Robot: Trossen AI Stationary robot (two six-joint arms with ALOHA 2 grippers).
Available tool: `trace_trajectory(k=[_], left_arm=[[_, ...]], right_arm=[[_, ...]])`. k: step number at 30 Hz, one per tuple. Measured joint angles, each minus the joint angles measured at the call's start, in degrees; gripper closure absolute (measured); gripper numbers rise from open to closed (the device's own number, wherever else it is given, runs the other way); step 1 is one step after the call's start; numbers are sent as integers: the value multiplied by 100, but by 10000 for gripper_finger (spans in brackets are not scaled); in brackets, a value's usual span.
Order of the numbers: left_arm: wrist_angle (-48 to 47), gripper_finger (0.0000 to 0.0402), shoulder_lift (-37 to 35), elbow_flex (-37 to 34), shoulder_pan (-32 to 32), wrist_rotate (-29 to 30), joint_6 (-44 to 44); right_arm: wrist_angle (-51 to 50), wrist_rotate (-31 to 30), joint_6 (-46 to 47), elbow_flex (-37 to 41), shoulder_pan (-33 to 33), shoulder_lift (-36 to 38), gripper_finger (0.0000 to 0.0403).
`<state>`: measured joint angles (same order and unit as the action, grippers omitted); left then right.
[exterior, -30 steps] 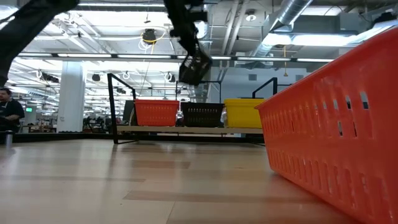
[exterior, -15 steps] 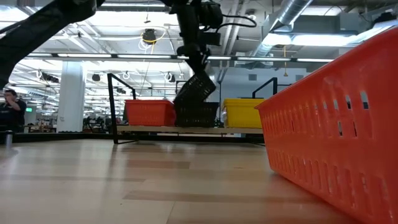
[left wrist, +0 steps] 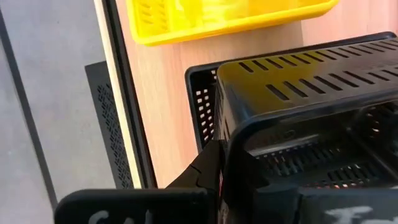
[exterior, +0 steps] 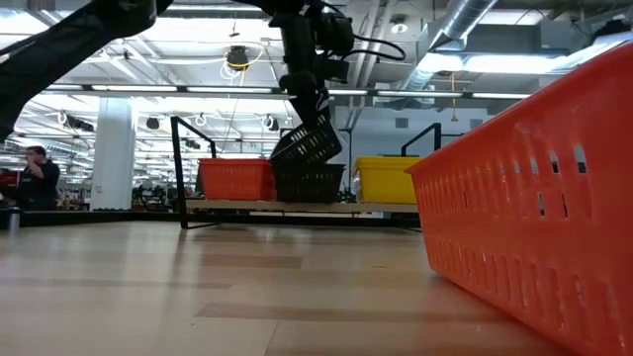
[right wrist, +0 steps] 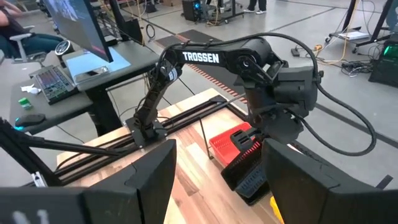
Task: Stack baskets on shelf by color
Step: Stack the black basket on the black basket on the shelf
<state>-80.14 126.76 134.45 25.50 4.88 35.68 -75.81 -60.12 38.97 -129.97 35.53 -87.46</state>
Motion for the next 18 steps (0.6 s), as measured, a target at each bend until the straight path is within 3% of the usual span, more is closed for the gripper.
trace_trajectory(k=[10, 18], left_arm=[[15, 401, 7, -6, 79, -154, -37], [146, 401, 7, -490, 313, -160, -61]], right_arm=[[-15, 38, -19, 0, 4, 0, 143], [-24, 38, -23, 0, 4, 0, 143]])
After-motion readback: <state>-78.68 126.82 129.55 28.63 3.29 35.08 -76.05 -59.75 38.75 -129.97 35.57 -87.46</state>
